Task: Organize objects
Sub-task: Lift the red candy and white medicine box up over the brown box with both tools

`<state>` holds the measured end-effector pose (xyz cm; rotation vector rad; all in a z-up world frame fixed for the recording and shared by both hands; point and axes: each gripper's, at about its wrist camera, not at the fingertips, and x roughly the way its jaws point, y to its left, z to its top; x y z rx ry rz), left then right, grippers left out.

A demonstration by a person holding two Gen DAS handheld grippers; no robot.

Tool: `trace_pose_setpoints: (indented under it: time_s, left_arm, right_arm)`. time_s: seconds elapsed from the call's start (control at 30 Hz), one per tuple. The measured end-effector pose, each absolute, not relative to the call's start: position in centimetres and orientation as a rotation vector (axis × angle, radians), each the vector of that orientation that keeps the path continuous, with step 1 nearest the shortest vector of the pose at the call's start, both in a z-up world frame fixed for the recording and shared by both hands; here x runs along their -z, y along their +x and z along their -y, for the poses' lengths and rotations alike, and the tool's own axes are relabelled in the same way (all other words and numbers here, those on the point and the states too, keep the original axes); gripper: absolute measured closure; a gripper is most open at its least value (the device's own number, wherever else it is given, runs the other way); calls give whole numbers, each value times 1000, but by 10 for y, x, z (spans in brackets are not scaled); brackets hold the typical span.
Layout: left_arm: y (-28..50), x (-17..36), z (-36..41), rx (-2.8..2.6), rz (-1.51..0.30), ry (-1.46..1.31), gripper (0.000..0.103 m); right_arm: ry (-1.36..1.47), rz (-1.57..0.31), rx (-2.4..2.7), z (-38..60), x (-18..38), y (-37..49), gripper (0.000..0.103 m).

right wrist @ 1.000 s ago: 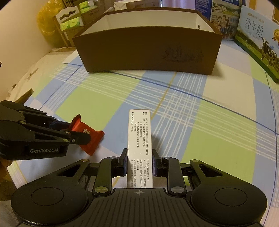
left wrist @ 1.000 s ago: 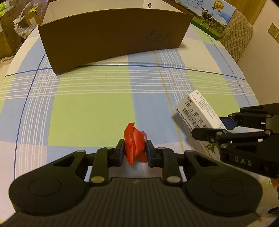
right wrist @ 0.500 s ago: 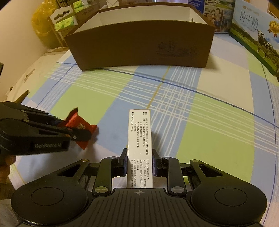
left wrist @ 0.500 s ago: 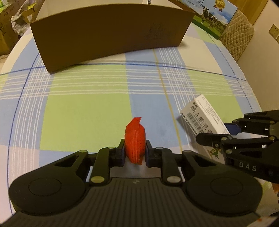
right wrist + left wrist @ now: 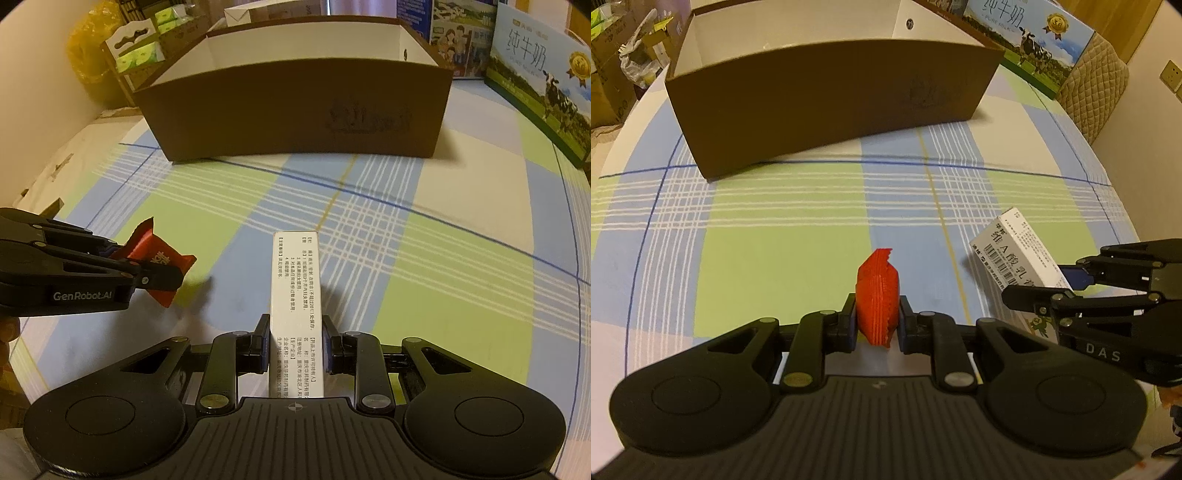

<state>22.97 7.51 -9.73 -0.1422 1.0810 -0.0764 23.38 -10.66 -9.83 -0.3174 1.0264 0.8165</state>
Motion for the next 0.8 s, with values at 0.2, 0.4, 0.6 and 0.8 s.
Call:
trace_pose_setpoints:
  time_s: [0.2,0.4,0.6,0.8]
  left_arm:
    - [237,85,-81,59,-1058,-142,87]
    - [249,70,-91,42,-1027,-138,87]
    - [267,49,-101,32,-981,-134,87]
    - [290,29,-110,18,-931,-111,87]
  right_arm:
    - [-322,-996,-836,97,88,242,80]
    - [-313,-949,-858,82,71,258,80]
    - [-294,-904,-885,65,50,279,80]
    - [-262,-868,-902,47,29,304,80]
